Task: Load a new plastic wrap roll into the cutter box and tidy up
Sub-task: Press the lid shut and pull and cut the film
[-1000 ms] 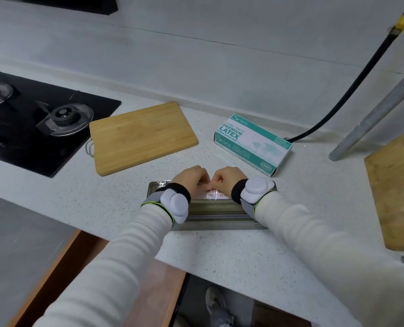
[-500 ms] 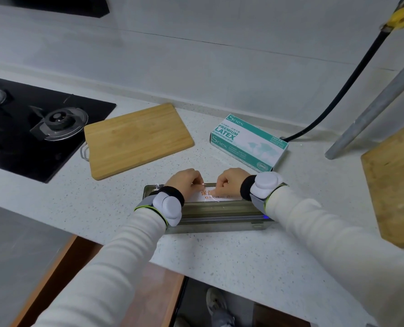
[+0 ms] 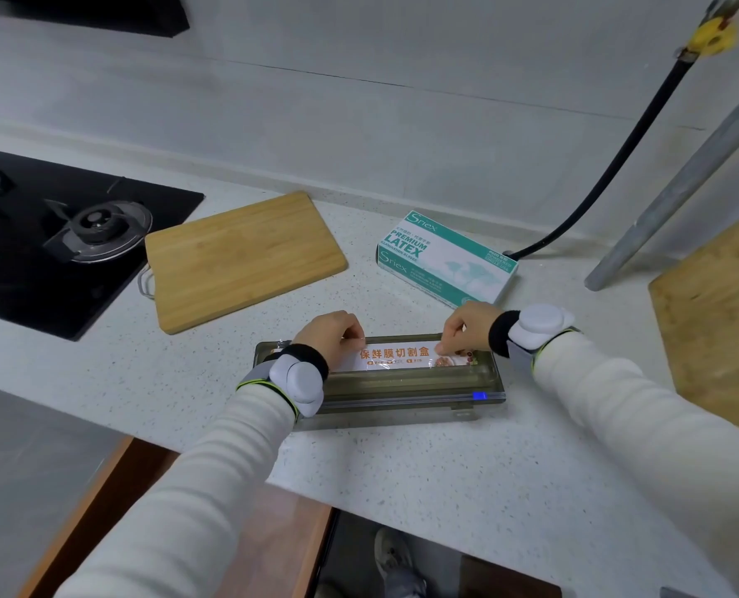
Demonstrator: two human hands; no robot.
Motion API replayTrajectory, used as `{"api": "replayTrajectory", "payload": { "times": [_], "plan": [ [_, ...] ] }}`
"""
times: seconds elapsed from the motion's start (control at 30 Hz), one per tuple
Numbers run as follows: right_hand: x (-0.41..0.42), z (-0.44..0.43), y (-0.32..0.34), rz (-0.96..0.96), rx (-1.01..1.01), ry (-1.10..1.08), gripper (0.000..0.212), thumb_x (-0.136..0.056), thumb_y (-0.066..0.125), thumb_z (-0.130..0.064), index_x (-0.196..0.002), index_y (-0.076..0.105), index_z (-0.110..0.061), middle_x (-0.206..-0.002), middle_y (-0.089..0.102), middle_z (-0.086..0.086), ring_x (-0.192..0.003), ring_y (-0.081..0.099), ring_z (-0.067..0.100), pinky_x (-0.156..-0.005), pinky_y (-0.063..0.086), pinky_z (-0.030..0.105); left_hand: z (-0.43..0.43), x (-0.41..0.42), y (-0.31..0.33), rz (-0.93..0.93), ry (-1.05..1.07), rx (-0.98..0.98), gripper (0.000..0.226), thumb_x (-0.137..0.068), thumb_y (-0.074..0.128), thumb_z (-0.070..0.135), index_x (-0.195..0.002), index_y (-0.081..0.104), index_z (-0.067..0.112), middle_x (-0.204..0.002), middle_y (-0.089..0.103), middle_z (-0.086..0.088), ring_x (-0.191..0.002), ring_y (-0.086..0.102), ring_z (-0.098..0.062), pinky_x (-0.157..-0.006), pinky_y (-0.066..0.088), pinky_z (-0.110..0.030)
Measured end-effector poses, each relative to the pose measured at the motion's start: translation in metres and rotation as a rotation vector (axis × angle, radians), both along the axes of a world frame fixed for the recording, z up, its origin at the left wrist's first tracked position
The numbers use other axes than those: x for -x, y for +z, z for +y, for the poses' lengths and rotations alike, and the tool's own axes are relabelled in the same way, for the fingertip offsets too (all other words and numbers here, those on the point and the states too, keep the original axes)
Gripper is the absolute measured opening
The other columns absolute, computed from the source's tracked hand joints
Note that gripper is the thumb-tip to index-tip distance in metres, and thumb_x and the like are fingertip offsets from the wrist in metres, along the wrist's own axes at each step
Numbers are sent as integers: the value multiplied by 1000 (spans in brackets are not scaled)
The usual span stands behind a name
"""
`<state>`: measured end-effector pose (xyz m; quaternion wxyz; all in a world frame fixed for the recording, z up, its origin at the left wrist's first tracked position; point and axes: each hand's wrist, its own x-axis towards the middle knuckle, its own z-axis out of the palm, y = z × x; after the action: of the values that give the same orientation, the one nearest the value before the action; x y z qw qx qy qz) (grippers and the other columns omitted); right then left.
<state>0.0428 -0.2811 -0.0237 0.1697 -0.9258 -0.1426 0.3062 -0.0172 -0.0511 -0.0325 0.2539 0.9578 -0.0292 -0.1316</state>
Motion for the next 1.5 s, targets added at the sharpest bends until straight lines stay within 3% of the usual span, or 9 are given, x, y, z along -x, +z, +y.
{"api": "replayTrajectory", "payload": {
  "times": [0.3,0.5,0.63,0.77,0.9,1.1,1.17,1.3,1.5],
  "plan": [
    [0,-20,4,-7,-40,-55,24,-80,72,-27,-89,74,-5,-74,62,-5,-81,54,14,-73,43,26,1,0,-3,2,9,3,13,-91,56,19,-96,65,11,-103,65,-5,-97,59,-22,-85,49,-32],
    [0,-24,1,-58,-73,-101,25,-82,70,-27,-89,73,-3,-83,63,2,-81,54,15,-73,44,27,0,-1,-4,0,30,18,12,-89,55,18,-92,65,12,-101,65,-5,-93,59,-22,-83,48,-31],
    [1,-25,-1,-109,-124,-106,30,-90,58,-33,-94,74,-8,-94,67,8,-87,56,21,-76,45,30,0,0,-6,4,38,19,12,-89,53,16,-92,64,12,-101,66,-5,-94,59,-21,-83,48,-29],
    [6,-18,-4,-109,-228,-52,22,-89,61,-28,-100,70,-12,-104,68,9,-75,52,10,-64,40,16,0,0,-6,7,52,34,9,-88,52,16,-87,62,16,-99,67,-4,-92,59,-21,-81,49,-30],
    [8,5,-10,-129,-231,46,23,-90,59,-29,-107,69,-17,-101,60,1,-72,46,0,-68,37,10,-1,0,-5,9,63,32,10,-88,51,16,-83,58,21,-97,67,-3,-89,60,-21,-81,52,-32],
    [7,47,-11,-61,-205,109,28,-89,58,-35,-108,69,-18,-113,65,6,-104,55,21,-92,44,34,0,0,-5,11,61,21,10,-88,52,18,-90,62,17,-97,67,-2,-89,60,-21,-82,53,-35],
    [7,53,-8,-64,-208,106,27,-88,60,-36,-105,70,-18,-108,64,5,-107,53,21,-95,43,35,0,1,-4,10,50,29,11,-88,53,17,-92,63,14,-99,67,-4,-91,60,-22,-84,53,-36],
    [6,58,-4,-7,-196,128,32,-88,59,-40,-100,72,-13,-103,69,9,-99,59,23,-94,47,37,1,1,-4,2,41,42,12,-89,53,15,-95,62,12,-101,67,-5,-93,60,-24,-87,52,-38],
    [3,43,-2,22,-44,140,32,-85,60,-46,-82,75,-17,-80,61,2,-74,51,17,-74,45,32,2,1,-4,10,40,44,12,-91,52,17,-96,62,13,-102,66,-4,-95,60,-23,-87,52,-37]
  ]
}}
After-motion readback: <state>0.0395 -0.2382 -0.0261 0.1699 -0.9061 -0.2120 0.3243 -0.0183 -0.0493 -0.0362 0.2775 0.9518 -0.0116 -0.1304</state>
